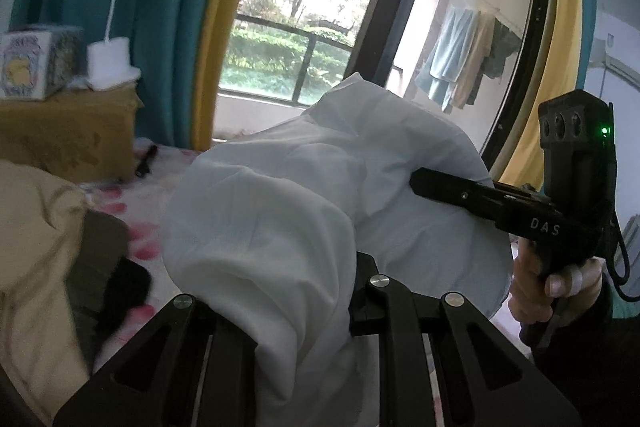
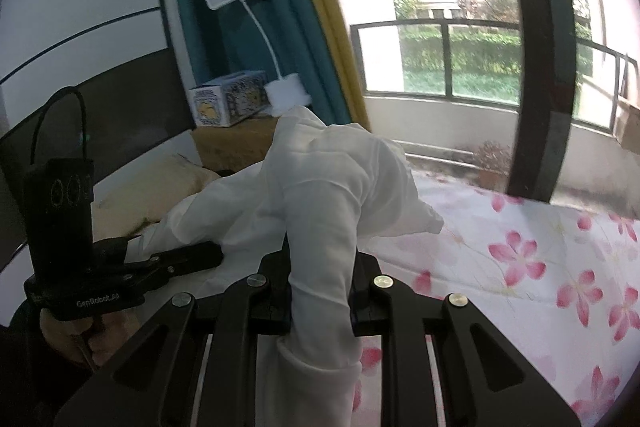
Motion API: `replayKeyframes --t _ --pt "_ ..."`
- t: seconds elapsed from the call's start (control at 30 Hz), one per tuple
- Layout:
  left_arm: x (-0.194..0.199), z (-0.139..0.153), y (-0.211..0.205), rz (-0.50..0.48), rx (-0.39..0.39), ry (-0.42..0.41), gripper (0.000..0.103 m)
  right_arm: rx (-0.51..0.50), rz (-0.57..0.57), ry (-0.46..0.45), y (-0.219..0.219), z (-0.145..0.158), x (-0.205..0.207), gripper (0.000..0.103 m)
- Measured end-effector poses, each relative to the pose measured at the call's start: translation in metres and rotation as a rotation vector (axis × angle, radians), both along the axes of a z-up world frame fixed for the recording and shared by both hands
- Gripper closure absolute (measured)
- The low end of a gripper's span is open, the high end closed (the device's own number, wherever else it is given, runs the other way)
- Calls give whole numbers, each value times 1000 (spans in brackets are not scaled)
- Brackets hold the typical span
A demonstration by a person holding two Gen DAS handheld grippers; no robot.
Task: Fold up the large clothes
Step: 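Lift the white fabric with both grippers toward the beige blanket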
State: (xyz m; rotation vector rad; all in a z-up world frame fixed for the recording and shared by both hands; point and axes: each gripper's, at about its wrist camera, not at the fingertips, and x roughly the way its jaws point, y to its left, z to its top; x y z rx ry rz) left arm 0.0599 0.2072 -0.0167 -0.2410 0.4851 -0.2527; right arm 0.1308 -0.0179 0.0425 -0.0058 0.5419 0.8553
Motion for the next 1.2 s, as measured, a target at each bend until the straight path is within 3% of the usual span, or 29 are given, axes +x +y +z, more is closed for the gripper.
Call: replayKeyframes --t 0.23,0.43,1.0,1.2 --pt "-1 8 29 40 43 -12 85 19 45 -27 34 6 3 84" --pt "8 1 50 69 69 18 85 27 67 17 58 -8 17 84" --pt "54 -58 83 109 83 195 84 -15 72 199 104 -80 62 84" --pt "70 -86 93 107 39 305 79 -40 63 277 109 -109 74 84"
